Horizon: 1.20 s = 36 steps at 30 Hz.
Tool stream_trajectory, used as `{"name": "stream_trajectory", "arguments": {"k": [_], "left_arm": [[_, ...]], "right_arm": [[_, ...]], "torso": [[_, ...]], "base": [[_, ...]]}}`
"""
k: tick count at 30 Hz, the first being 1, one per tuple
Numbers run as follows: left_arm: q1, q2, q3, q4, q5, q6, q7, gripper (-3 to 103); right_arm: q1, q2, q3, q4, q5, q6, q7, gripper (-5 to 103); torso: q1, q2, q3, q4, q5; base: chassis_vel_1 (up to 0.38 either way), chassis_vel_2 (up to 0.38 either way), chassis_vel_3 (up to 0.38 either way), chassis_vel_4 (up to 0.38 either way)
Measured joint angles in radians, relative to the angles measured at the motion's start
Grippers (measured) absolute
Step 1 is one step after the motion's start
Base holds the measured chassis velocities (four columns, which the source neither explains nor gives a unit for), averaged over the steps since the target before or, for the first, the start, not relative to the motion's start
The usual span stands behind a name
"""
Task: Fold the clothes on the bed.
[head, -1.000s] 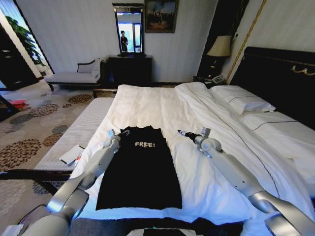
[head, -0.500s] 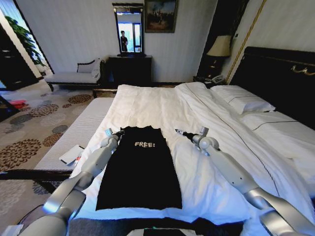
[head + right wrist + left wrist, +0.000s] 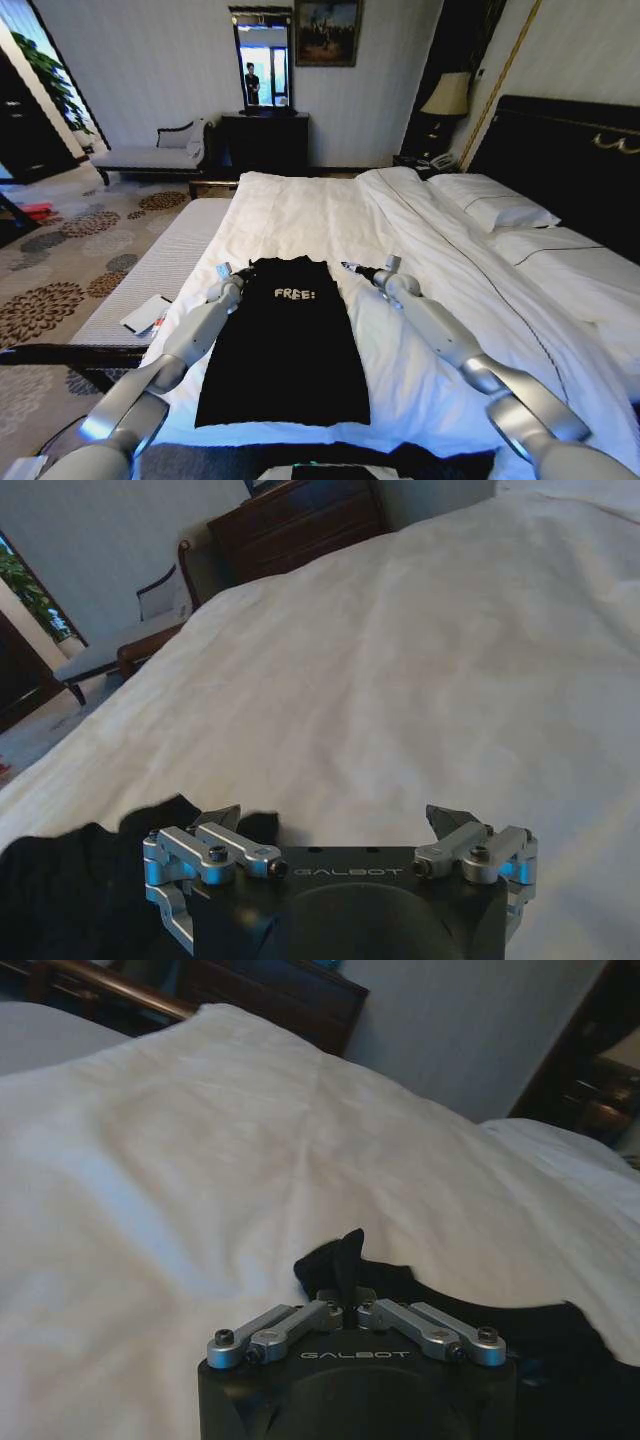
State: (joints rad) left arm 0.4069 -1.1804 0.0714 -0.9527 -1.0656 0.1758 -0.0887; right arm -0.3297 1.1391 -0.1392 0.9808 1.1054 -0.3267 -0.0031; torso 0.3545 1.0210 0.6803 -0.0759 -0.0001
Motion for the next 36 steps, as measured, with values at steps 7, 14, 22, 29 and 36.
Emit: {"name": "stream_trajectory", "arguments": {"k": [7,14,22,29,36], "left_arm": [[0.018,0.021,0.010,-0.040,-0.018,0.002,-0.005,1],[0.023,0.022,0.016,-0.050,-0.020,0.002,-0.010,1],[0.032,0.029,0.020,-0.070,-0.027,0.002,-0.017,1],[0.037,0.034,0.017,-0.079,-0.030,0.002,-0.020,1],[0.047,0.034,0.013,-0.082,-0.030,0.002,-0.020,1]], "right_arm": [[0.062,0.091,-0.033,-0.074,-0.027,0.003,-0.016,100],[0.071,0.148,-0.047,-0.165,-0.079,0.017,-0.033,100],[0.093,0.168,-0.048,-0.243,-0.079,0.005,-0.043,100],[0.093,0.183,-0.061,-0.247,-0.076,0.002,-0.044,100],[0.101,0.206,-0.081,-0.272,-0.074,-0.002,-0.040,100]], "torso": [[0.000,0.000,0.000,0.0013,0.0000],[0.000,0.000,0.000,-0.0001,0.0002],[0.000,0.000,0.000,0.0005,0.0001],[0.000,0.000,0.000,0.0003,0.0001],[0.000,0.000,0.000,0.0005,0.0000]], "base": [[0.000,0.000,0.000,0.000],[0.000,0.000,0.000,0.000],[0.000,0.000,0.000,0.000],[0.000,0.000,0.000,0.000],[0.000,0.000,0.000,0.000]]}}
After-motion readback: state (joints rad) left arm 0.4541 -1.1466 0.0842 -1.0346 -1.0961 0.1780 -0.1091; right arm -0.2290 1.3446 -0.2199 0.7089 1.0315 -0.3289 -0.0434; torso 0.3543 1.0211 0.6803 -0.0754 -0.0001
